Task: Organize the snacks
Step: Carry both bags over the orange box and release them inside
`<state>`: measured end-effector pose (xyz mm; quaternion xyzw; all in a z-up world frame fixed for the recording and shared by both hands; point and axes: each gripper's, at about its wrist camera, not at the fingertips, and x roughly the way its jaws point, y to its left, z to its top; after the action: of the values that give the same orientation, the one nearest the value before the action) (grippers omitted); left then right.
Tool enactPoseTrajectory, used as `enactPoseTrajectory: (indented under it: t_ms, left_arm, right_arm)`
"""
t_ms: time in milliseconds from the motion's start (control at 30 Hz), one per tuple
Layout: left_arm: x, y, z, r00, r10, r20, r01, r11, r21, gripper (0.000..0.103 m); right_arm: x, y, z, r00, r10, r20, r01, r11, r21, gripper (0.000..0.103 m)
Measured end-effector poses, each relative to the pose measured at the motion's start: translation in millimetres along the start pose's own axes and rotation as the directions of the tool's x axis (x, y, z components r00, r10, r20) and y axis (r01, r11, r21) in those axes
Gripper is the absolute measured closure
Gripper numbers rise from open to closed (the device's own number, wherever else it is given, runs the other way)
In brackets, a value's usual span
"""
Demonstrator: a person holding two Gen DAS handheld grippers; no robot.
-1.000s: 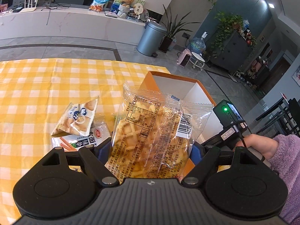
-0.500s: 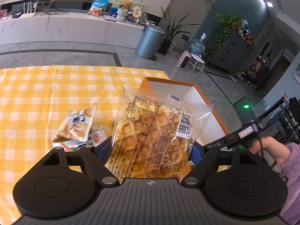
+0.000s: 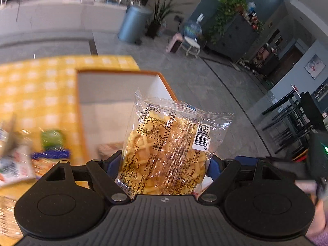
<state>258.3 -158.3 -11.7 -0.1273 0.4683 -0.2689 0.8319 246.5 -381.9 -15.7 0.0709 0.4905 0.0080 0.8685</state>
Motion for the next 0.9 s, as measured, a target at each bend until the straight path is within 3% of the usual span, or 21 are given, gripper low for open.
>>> enactPoseTrajectory:
  t_ms: [200, 333, 433, 567, 633, 900]
  left_arm:
    - [56, -3, -2, 0.997, 0.034, -0.073, -0.041, 0.995, -0.093, 0.010]
    - [80, -3, -4, 0.990, 0.119, -0.074, -0.126, 0.987, -0.101, 0.010]
    - [92, 0, -7, 0.988, 0.113, -0.104, -0.125, 0.985, -0.119, 0.010]
    - [100, 8, -9, 0.986, 0.107, -0.126, -0.131, 0.971, -0.198, 0.009]
    - [98, 11, -8, 0.986, 0.115, -0.124, -0.142, 0.960, -0.241, 0.004]
    - [77, 16, -1, 0.990, 0.056, -0.130, -0.083, 0.975, -0.205, 0.000]
  right_arm:
    - [3, -29, -12, 0.998, -0.055, 0.025, 0.055, 0.998, -0.004, 0.007]
    - [18, -38, -14, 0.997, -0.073, 0.019, 0.073, 0.997, -0.007, 0.007]
    - [26, -40, -14, 0.997, -0.071, 0.008, 0.071, 0.997, -0.006, 0.007]
    - [37, -40, -18, 0.997, -0.075, -0.006, 0.075, 0.997, -0.017, 0.007]
    - [39, -41, -20, 0.997, -0.072, -0.009, 0.072, 0.997, 0.000, 0.007]
    - [42, -38, -24, 0.998, -0.055, -0.015, 0.055, 0.998, 0.039, 0.007]
